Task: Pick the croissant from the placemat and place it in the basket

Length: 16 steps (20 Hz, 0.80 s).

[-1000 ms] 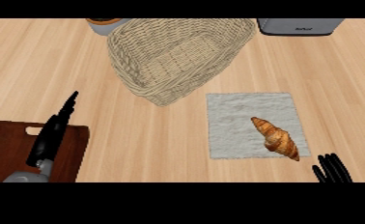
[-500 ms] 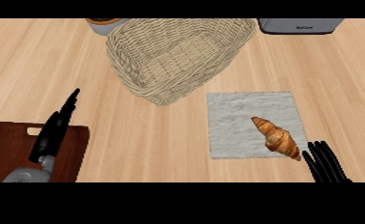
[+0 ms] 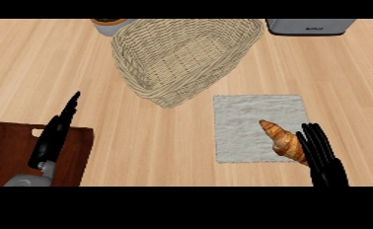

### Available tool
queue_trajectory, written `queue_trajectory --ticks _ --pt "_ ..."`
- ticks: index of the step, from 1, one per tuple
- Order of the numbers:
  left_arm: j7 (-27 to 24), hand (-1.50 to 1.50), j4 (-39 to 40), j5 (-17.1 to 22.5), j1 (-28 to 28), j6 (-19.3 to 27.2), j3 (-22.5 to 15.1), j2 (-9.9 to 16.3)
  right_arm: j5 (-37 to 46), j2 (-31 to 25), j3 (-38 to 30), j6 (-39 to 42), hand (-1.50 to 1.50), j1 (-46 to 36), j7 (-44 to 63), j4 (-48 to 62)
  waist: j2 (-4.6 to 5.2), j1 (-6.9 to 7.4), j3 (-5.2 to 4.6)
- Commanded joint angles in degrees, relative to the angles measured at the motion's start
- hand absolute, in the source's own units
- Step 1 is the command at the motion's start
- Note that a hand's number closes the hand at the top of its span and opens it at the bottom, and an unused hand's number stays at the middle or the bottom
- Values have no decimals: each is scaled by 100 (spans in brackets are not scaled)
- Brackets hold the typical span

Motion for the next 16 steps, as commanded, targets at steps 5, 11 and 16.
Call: queue_trajectory --ticks 5,11,16 --pt "141 0 182 -414 -293 -158 310 -277 -25 -131 -16 -348 -150 -598 -325 916 1 8 18" --pt "-2 0 -269 -310 236 -303 255 -248 563 64 423 -241 150 -1027 100 1398 5 88 20" --pt "-179 0 348 -421 -166 -265 370 -424 534 -159 582 -69 150 -973 -244 1438 9 12 17"
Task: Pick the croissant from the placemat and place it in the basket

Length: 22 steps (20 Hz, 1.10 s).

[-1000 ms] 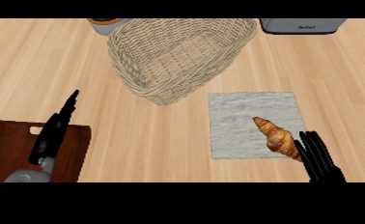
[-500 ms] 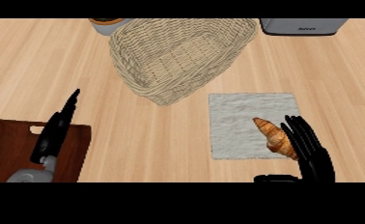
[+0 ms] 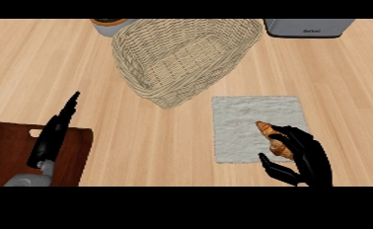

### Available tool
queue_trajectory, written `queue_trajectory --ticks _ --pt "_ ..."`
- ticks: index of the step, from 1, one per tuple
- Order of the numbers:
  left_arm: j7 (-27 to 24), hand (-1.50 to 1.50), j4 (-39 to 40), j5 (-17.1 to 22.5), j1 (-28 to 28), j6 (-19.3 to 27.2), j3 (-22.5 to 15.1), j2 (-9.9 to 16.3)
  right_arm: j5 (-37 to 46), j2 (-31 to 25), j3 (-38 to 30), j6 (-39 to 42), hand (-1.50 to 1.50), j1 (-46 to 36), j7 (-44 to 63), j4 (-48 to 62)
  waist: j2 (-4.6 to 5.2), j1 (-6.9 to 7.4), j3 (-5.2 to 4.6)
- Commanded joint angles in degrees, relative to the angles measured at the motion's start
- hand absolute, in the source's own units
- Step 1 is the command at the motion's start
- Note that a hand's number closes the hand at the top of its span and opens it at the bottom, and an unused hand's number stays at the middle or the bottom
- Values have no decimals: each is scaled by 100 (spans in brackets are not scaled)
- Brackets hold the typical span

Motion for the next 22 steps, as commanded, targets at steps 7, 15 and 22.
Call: queue_trajectory --ticks 7,15,22 --pt "274 0 -520 -114 254 -103 28 -15 542 510 386 -965 150 75 -371 156 50 53 109" --pt "154 0 -203 -198 -157 -161 -71 -179 1707 -833 -101 865 150 -1069 2007 954 194 321 53" --pt "-12 0 23 -213 -138 -151 55 -151 1854 -1276 -5 3335 150 -3018 3647 790 73 176 88"
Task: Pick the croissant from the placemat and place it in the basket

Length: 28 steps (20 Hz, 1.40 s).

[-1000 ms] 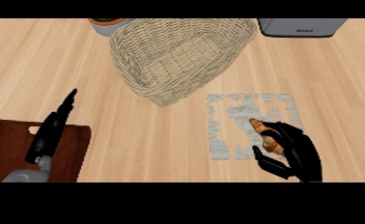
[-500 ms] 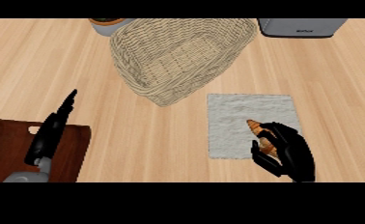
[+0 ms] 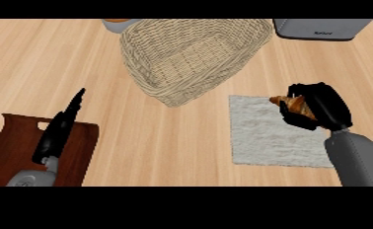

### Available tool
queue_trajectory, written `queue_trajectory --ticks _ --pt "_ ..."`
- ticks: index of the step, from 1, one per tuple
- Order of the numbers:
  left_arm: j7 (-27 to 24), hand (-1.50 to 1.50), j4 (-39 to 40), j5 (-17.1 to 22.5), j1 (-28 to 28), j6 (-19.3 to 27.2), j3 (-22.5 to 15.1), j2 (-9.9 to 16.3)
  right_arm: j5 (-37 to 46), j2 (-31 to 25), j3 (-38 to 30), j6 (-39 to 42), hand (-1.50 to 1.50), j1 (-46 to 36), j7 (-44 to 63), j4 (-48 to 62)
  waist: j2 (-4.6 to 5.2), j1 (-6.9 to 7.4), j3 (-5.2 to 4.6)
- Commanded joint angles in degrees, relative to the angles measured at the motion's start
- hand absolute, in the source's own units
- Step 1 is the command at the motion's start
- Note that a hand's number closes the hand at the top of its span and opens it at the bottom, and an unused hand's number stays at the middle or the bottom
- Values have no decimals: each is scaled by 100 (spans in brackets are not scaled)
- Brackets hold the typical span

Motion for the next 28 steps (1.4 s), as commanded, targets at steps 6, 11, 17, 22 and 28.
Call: queue_trajectory --ticks 6,11,17,22,28 --pt "-200 0 192 -89 178 62 149 -67 -775 -480 -485 1761 150 -1378 710 -1072 -30 -240 69" --pt "284 0 -47 -78 0 9 214 -58 -1225 -881 -744 2721 150 -1796 1184 -2060 -44 -266 71" --pt "-28 0 -173 -226 411 102 121 -261 -1933 -832 -792 3971 150 -2191 1910 -3003 -37 -222 71" --pt "-334 0 144 -60 336 -171 390 -54 -2699 -527 -976 4739 150 -2651 2734 -3156 -26 -198 69" --pt "148 0 -355 -240 287 -114 269 -253 -3122 -345 -926 5157 150 -3152 3576 -3267 -24 -179 73"
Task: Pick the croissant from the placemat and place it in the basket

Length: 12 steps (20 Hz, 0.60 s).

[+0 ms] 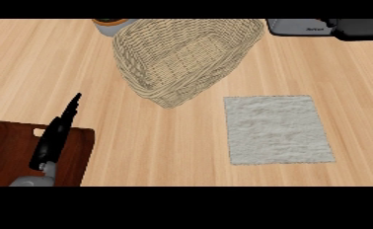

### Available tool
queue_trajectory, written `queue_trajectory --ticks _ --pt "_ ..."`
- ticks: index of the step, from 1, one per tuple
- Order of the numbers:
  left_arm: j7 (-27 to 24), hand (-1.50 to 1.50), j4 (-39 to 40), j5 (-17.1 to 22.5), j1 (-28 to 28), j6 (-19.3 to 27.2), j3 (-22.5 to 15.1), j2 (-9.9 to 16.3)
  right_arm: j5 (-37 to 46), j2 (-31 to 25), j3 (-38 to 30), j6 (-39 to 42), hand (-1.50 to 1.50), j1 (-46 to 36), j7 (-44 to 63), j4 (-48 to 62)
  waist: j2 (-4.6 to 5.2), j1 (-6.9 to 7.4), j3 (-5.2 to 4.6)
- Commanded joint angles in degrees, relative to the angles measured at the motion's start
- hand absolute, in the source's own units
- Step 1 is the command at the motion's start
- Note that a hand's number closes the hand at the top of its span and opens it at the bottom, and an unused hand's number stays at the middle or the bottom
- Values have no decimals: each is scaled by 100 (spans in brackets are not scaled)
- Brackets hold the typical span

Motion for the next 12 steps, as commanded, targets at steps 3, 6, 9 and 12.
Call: queue_trajectory --ticks 3,6,9,12 --pt "-292 0 156 -5 69 -114 178 72 -328 474 336 486 150 -553 1265 -379 0 5 0" --pt "-236 0 126 -334 116 215 -66 -241 -263 687 497 284 150 -1192 1364 353 16 55 0" --pt "168 0 -248 -36 26 -225 189 23 -193 823 702 89 150 -948 1081 419 15 49 4" --pt "-448 0 434 -80 -72 -178 269 -60 29 1204 1055 -101 150 -1008 1389 499 22 32 1"
